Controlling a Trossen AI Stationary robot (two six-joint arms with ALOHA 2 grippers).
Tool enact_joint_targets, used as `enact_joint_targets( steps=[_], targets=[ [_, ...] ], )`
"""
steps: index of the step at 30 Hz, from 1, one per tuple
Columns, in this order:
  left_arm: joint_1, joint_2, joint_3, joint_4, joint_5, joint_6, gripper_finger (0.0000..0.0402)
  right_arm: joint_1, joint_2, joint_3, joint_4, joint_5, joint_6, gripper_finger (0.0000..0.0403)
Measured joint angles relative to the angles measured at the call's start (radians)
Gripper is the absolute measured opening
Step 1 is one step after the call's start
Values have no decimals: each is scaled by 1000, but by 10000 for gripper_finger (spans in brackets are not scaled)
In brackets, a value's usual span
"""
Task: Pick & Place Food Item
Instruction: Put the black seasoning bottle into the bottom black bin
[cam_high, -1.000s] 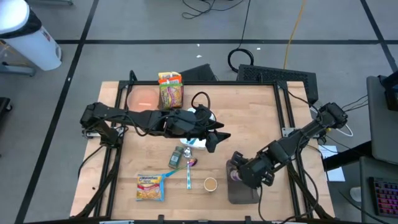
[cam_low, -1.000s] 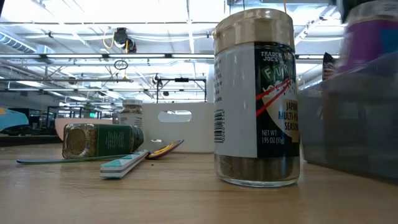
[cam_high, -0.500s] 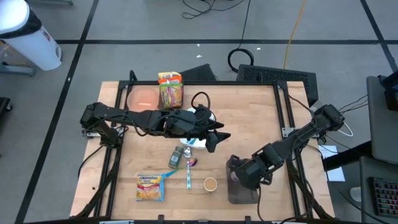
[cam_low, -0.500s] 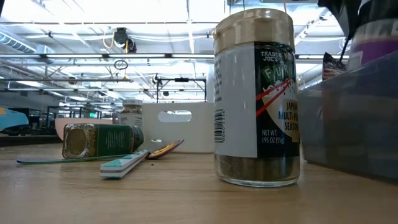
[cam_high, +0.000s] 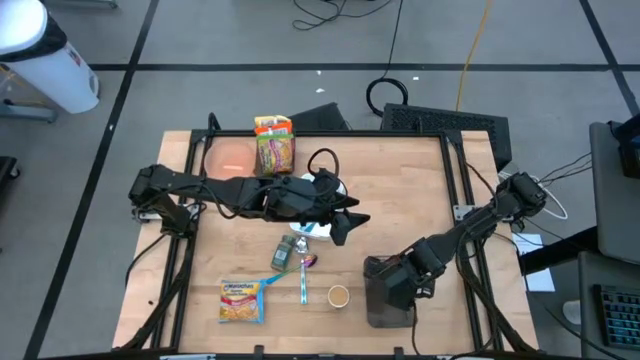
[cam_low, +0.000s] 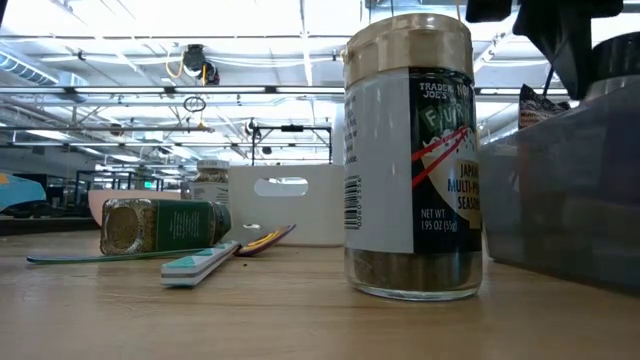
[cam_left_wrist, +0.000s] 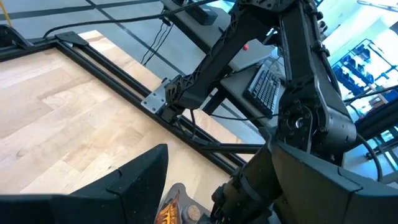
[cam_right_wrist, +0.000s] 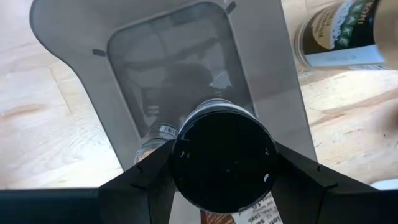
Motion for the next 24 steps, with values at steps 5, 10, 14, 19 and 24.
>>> enact_joint_targets(
  steps=[5, 10, 14, 19, 24],
  targets=[
    [0, 0, 0, -12, 0, -4, 294, 0, 12, 0, -4, 0, -14, 199],
    [0, 0, 0, -13, 0, -5, 294, -1, 12, 0, -5, -28, -22, 199],
    [0, 0, 0, -13, 0, -5, 294, -2, 12, 0, -7, -51, -22, 204],
    [0, 0, 0, -12, 17, -5, 294, -2, 12, 0, -11, -49, -41, 212],
    [0, 0, 0, -12, 25, -6, 294, -2, 12, 0, -11, -49, -44, 215]
  ],
)
